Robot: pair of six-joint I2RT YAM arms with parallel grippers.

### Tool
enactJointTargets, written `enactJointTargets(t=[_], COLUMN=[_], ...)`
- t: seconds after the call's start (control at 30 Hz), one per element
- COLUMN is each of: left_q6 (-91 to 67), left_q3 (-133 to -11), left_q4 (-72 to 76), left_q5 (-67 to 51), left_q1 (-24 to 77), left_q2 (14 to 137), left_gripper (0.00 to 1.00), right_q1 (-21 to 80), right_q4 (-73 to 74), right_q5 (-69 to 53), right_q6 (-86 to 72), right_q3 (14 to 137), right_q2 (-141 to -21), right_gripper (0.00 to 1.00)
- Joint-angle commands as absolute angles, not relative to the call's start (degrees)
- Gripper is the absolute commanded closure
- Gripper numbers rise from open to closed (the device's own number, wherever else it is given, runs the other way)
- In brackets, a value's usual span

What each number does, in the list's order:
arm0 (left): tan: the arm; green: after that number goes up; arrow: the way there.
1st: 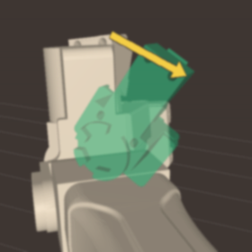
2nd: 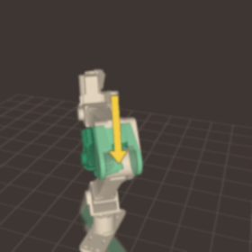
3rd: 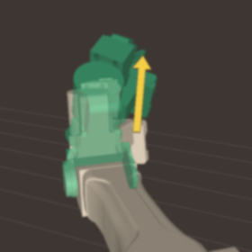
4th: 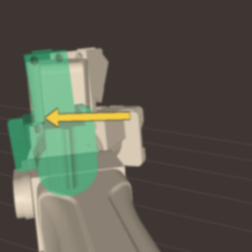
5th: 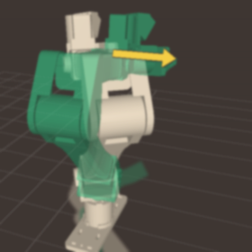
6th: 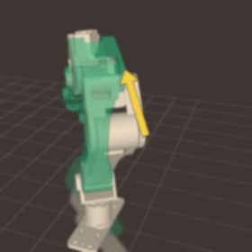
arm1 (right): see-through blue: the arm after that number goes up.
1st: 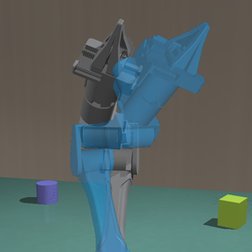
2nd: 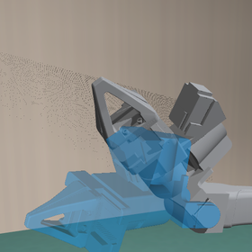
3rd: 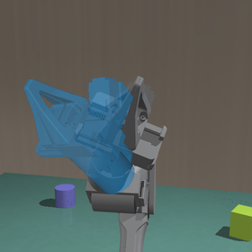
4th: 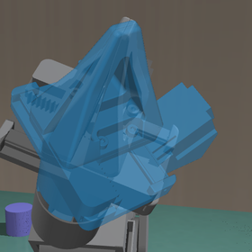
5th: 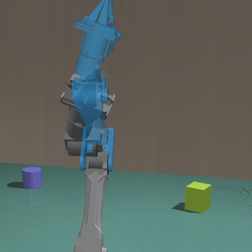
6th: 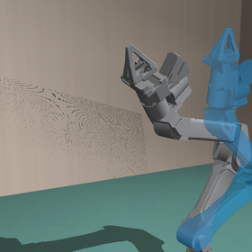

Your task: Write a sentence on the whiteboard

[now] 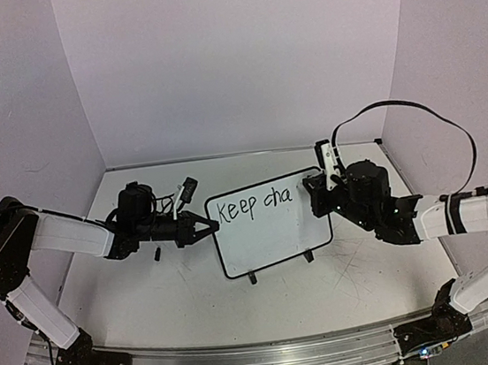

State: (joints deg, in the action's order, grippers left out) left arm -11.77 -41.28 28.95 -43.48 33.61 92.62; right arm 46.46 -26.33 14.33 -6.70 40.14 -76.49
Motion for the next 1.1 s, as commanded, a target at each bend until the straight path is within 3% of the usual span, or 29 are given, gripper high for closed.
enactJointTargets(t=[0.0,1.07], left_q6=[-7.65,-7.56], left_q3=[-42.61,-42.58], left_q4=[26.37,26.22], left_q5=[-37.93,-38.01], left_q1=[33.4,33.35], left_q2=[91.95,91.54], left_gripper=[1.0,1.0], right_q1=[46.3,46.35], right_q4=[-28.84,-27.59], right_q5=[16.56,12.12], right_q6=[-6.59,-7.82], right_q3=[42.57,43.12], right_q2=[-77.41,-79.65], right_gripper=[1.0,1.0])
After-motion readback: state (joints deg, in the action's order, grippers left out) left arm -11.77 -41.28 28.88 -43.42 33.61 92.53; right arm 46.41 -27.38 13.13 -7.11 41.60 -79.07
